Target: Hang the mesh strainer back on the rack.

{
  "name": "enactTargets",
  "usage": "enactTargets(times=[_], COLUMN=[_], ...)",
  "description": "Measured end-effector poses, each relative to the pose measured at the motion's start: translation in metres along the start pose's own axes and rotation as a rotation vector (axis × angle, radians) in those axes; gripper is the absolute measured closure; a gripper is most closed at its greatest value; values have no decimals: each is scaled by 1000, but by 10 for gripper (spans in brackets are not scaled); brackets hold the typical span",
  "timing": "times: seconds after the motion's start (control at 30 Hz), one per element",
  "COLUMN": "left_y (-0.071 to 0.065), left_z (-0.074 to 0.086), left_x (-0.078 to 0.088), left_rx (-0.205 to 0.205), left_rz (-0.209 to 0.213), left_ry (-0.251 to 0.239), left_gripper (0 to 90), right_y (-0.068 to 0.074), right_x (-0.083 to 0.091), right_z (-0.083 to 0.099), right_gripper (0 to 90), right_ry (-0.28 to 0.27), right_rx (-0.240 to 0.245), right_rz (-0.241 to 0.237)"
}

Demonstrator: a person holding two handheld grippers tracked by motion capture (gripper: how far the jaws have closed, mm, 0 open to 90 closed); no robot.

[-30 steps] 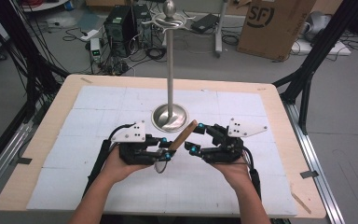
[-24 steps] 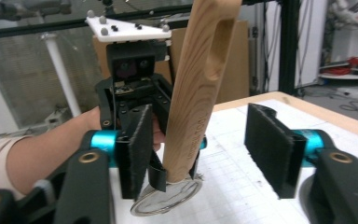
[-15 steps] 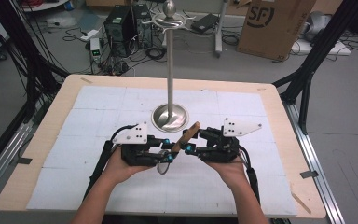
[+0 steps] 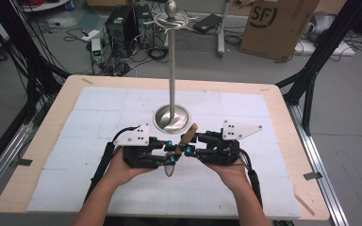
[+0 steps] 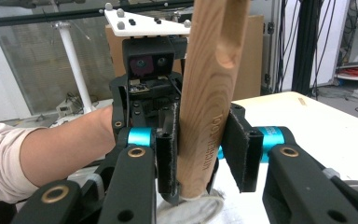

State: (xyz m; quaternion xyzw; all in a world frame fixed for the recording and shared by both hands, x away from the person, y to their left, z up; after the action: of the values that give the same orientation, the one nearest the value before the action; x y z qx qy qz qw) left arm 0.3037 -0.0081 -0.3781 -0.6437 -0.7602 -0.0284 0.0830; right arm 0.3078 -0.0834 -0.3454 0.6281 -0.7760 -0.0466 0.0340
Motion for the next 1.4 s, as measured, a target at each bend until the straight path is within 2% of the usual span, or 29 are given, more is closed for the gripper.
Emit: enactTargets(times=[0.27, 0.37, 0.77, 0.9, 1.0, 1.2, 1.4], left_y=[0, -1, -1, 0, 1, 2, 4], left_z=[0, -5, -2, -1, 0, 0, 2], left_x=[-1, 1, 2, 2, 2, 2, 3], left_rx=[3, 18, 17, 15, 7, 21, 29], left_rz=[5, 20, 21, 18, 11, -10, -37], left_ry=[-3, -34, -25, -16, -14, -4, 1], left_gripper=[692, 692, 692, 692, 690, 678, 600], right_y=[2, 2, 5, 4, 3, 2, 2], right_x=[-4, -5, -5, -5, -5, -6, -5], right_z=[1, 4, 2, 3, 4, 5, 3], right_gripper=[674, 648, 681, 690, 694, 695, 695], right_ry=[8, 28, 14, 21, 25, 22, 16], right_rx=[0, 3, -3, -1, -3, -11, -14], right_rz=[-2, -3, -16, -5, 1, 13, 9])
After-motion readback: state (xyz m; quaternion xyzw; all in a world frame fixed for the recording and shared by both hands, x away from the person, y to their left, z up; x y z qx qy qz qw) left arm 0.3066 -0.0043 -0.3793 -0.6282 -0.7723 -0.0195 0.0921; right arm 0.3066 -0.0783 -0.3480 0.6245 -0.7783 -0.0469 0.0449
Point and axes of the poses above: each handheld gripper's, and its own axes: x roughly backward along the jaws, z roughly out of its underside, y roughly to its left, the point moved 10 cm from there along -x, roughly forward along the jaws, and after that the axes turned 5 degrees about -y, right-handed, at the moved point
